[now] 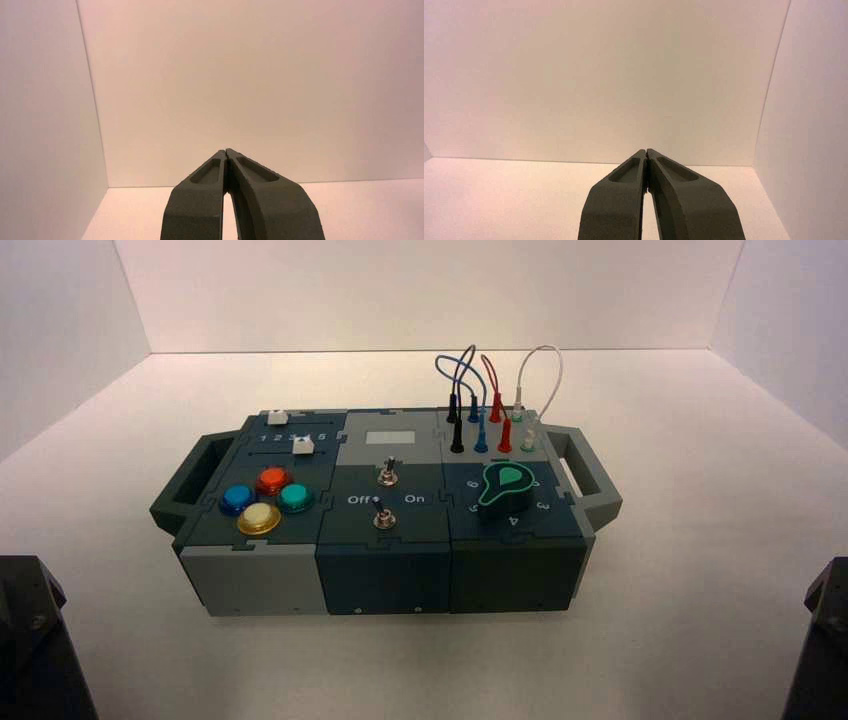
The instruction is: Pull the black wire.
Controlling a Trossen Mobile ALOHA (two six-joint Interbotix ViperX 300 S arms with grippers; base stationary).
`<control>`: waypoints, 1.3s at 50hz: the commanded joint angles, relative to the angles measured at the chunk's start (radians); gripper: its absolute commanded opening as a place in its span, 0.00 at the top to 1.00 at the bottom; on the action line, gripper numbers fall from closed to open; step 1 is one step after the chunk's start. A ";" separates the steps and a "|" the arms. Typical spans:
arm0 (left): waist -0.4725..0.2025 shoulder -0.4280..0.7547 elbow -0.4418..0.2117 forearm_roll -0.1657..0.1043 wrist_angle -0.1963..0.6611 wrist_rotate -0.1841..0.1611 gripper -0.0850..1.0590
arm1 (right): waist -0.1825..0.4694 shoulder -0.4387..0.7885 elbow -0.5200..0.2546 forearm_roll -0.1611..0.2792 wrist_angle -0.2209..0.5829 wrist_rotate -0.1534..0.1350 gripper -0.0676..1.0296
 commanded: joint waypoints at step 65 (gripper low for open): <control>-0.446 0.278 -0.129 -0.020 0.258 -0.038 0.95 | 0.630 0.595 -0.238 0.225 0.426 0.009 0.86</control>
